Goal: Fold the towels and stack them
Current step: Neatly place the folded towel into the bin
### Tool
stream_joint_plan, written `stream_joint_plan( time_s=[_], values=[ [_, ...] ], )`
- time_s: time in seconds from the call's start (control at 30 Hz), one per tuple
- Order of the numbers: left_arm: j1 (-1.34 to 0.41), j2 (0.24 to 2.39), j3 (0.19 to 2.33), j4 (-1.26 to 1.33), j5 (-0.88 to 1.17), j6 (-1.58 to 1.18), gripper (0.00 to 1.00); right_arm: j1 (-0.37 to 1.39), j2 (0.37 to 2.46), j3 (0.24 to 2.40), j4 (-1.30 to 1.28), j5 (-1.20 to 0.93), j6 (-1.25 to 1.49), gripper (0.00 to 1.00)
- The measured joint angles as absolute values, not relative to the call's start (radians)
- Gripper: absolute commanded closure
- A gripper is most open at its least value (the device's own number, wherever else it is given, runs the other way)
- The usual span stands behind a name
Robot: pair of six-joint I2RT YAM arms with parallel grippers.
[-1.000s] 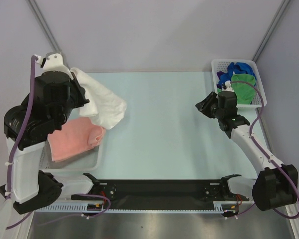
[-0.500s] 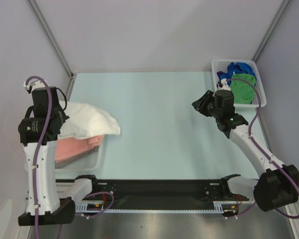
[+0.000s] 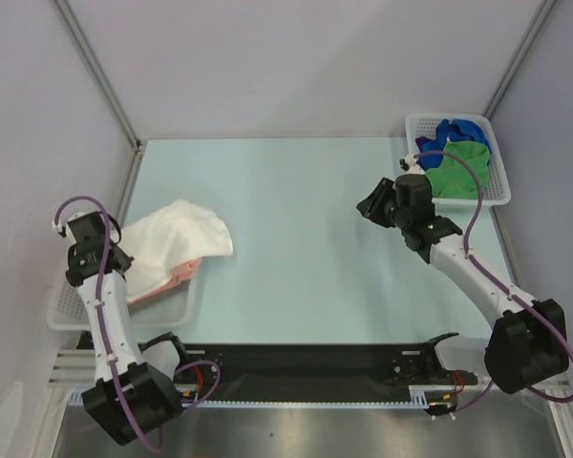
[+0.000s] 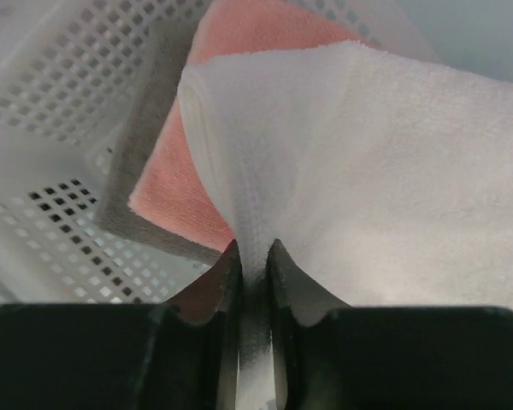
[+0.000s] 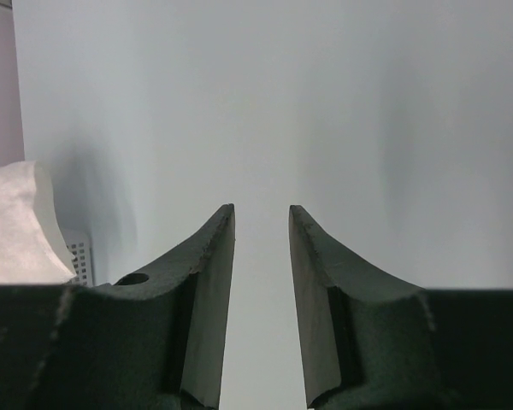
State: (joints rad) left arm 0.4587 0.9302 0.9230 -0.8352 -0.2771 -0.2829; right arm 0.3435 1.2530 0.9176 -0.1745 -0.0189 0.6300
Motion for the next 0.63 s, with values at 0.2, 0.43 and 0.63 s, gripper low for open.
stream_joint_plan(
  time_s=[0.2, 0.43, 0.63],
  values=[
    [0.535, 0.937, 0.833, -0.743, -0.171, -0.336, 0.0, 0.352, 1.253, 0.918, -0.166, -0.02, 0.61, 0.01],
    [0.513, 0.837, 0.849, -0.675, -0.012, -0.37, 0.0, 0.352, 1.201, 0.892, -0.152, -0.024, 0.578, 0.0],
    [0.284, 0.722, 0.915, -0.662, 0.015, -0.385, 0.0, 0.343, 1.176, 0.873, -0.147, -0.046, 0.564, 0.0]
  ],
)
